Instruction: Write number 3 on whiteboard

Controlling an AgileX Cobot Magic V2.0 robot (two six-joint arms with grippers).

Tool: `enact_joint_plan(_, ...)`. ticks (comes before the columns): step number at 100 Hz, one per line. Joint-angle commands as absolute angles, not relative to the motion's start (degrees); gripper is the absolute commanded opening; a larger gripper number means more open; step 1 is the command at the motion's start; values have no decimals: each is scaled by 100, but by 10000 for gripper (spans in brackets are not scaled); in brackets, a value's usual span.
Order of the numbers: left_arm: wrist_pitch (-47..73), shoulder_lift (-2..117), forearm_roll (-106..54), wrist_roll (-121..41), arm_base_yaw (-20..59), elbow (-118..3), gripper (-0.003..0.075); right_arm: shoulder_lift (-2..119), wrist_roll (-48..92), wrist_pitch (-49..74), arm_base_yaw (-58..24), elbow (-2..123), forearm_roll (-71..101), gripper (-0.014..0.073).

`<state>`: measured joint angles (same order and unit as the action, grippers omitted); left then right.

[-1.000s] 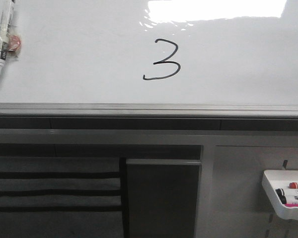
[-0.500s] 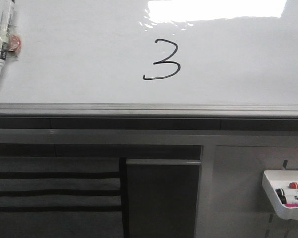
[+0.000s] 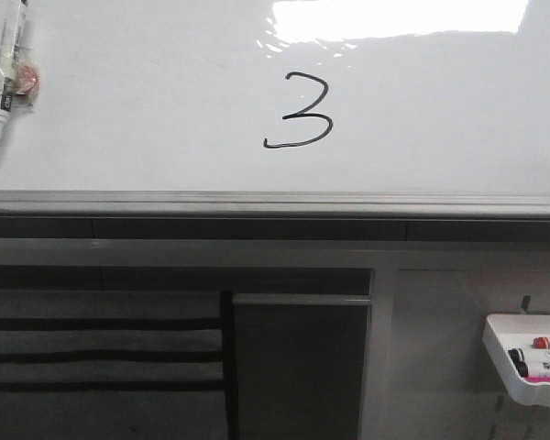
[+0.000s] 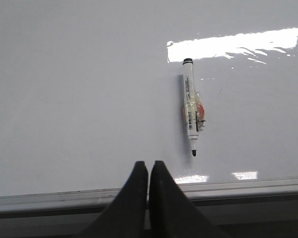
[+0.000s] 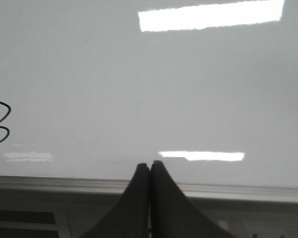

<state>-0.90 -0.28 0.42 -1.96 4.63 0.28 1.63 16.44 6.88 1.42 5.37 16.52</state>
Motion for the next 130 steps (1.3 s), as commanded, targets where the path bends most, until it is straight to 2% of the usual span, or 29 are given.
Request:
enact_joint_plan(1, -509, -185, 36, -144, 440, 75, -20, -141, 1665, -98, 178, 227, 1683, -69)
enact_joint_plan(14, -509, -185, 36, -144, 440, 75, -20, -135, 1665, -520, 178, -222, 1754, -69)
enact_joint_plan(41, -509, -185, 36, -144, 440, 75, -20, -135, 1639, -366, 167, -214, 1789, -69)
enact_joint_plan(48, -509, -185, 36, -144, 440, 75, -20, -135, 1318, -317, 167, -210, 1539, -69)
enact_joint_plan(61, -509, -185, 36, -144, 440, 75, -20, -135, -96, -350, 167, -210, 79, -69)
enact_joint_plan(130, -509, -185, 36, -144, 440, 75, -20, -135, -106, -350, 167, -210, -54, -69)
